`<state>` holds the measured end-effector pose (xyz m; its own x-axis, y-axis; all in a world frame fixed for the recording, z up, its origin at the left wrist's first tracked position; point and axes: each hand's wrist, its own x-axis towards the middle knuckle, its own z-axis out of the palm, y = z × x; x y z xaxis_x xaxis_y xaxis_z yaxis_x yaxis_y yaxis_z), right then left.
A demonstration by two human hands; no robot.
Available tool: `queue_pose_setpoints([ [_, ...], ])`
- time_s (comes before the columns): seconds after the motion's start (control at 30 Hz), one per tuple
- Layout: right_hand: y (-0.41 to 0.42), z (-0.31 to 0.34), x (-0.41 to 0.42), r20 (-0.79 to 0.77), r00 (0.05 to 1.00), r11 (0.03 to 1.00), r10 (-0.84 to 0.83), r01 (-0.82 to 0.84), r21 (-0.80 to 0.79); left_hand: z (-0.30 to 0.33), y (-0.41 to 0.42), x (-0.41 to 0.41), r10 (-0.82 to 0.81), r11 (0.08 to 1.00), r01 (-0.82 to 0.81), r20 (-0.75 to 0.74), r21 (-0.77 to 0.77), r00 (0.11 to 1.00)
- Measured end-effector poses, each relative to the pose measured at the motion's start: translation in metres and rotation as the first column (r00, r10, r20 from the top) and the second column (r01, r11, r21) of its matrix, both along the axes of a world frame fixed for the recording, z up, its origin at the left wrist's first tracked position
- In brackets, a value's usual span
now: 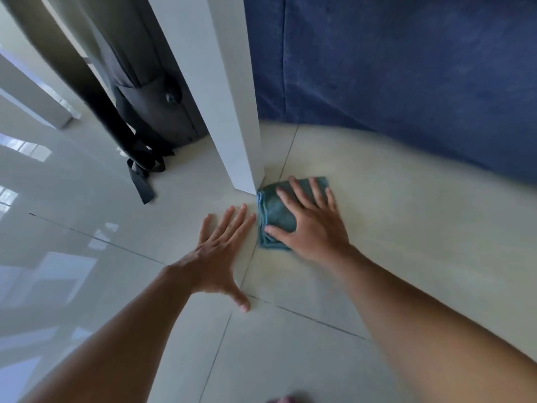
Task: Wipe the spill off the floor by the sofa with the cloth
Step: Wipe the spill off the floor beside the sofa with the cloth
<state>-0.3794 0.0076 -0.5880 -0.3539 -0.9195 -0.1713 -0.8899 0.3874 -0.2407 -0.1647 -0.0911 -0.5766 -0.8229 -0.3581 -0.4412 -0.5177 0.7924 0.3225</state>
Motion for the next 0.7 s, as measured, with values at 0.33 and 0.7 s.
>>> queue_pose_setpoints([
  [0.33,0.194,-0.008,0.009,-0.048,0.982,0.980,-0.185,0.188,0.067,0.010,0.040,-0.045,-0.101,0.995,0.102,-0.187,-0.005,0.977],
  [0.7,0.248,-0.009,-0.010,-0.095,0.940,0.942,-0.326,0.332,0.051,0.002,0.025,-0.139,-0.149,0.981,0.118,-0.203,-0.156,0.968],
])
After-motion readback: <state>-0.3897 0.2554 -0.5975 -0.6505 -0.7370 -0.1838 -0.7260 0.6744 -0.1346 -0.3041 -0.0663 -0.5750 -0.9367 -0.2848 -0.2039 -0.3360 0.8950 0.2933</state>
